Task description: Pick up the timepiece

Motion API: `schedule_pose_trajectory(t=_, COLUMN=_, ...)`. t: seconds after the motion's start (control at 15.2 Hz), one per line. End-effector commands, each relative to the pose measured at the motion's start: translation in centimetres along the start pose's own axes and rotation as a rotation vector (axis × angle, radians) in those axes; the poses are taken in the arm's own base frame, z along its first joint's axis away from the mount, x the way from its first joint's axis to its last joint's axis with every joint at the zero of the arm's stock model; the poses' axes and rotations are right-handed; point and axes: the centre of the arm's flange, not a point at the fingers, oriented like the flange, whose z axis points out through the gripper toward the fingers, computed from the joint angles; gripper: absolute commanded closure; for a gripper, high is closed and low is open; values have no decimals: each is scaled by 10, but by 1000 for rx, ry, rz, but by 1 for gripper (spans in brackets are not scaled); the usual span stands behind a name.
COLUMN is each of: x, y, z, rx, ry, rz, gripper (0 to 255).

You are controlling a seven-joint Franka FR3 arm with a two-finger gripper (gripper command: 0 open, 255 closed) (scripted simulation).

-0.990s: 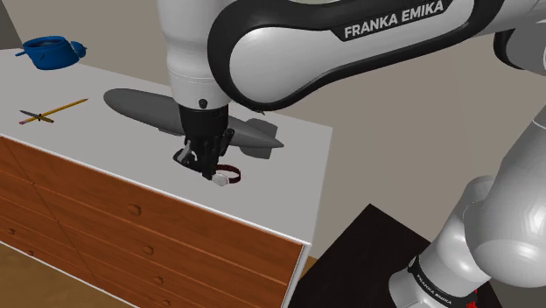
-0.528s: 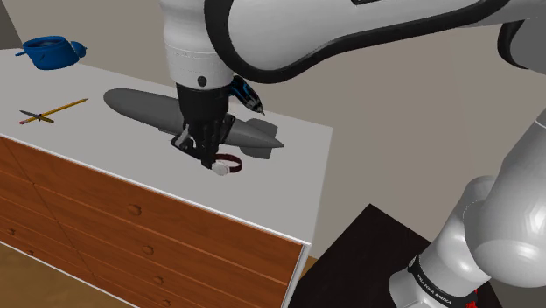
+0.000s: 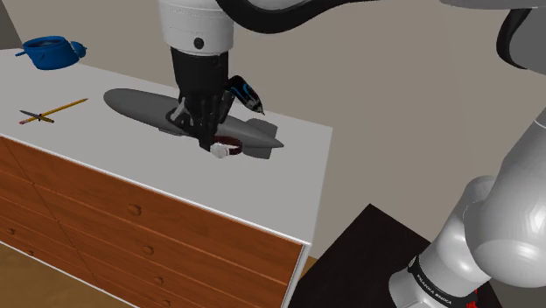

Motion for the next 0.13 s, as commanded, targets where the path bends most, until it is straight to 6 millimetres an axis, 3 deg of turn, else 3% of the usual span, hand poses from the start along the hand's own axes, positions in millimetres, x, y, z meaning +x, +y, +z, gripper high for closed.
schedule_pose_trajectory(t=0.0, x=0, y=2, z=-7, rx=0, ry=0, rz=0, gripper=255)
schedule_pose_trajectory(t=0.07, x=0, y=2, z=-7, rx=0, ry=0, rz=0, gripper=255)
